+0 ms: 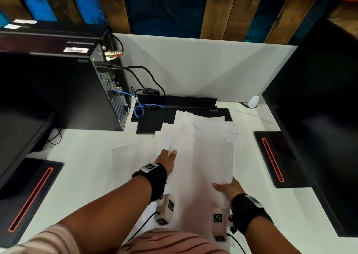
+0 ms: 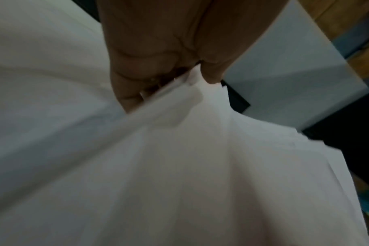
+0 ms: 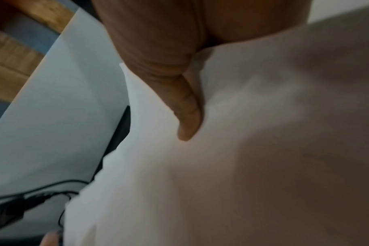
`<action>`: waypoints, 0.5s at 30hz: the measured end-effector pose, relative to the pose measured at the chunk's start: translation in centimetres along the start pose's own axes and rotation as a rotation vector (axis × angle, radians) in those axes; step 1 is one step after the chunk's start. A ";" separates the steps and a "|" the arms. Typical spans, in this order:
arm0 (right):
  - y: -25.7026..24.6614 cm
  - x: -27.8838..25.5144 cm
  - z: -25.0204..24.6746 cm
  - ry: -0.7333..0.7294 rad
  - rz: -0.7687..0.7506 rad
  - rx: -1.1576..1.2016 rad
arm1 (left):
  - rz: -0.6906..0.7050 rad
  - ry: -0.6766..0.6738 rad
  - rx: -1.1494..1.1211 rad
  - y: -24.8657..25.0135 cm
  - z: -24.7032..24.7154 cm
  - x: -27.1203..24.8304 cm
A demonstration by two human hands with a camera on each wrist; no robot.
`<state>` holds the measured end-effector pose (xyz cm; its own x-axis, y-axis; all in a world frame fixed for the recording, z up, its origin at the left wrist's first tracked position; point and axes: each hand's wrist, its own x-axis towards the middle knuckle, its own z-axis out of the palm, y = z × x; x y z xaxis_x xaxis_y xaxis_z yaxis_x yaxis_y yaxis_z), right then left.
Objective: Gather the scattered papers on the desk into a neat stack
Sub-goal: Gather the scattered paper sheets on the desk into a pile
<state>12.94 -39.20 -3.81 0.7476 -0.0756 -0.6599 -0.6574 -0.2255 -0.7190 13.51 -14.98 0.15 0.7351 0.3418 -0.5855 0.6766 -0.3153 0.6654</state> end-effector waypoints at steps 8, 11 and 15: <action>0.2 1.2 -0.2 0.110 0.087 -0.091 | -0.421 0.409 0.242 -9.2 -10.9 0.1; 0.3 1.2 -0.2 0.118 0.103 -0.088 | -0.437 0.419 0.132 -11.5 -11.0 0.5; 0.5 1.1 -0.3 0.103 0.087 -0.123 | -0.321 0.290 0.130 -11.3 -9.7 0.5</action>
<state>13.47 -39.68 -4.78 0.6984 -0.1974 -0.6879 -0.7080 -0.3307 -0.6239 5.81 -2.61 -3.16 0.4578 0.6682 -0.5864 0.8816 -0.2557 0.3968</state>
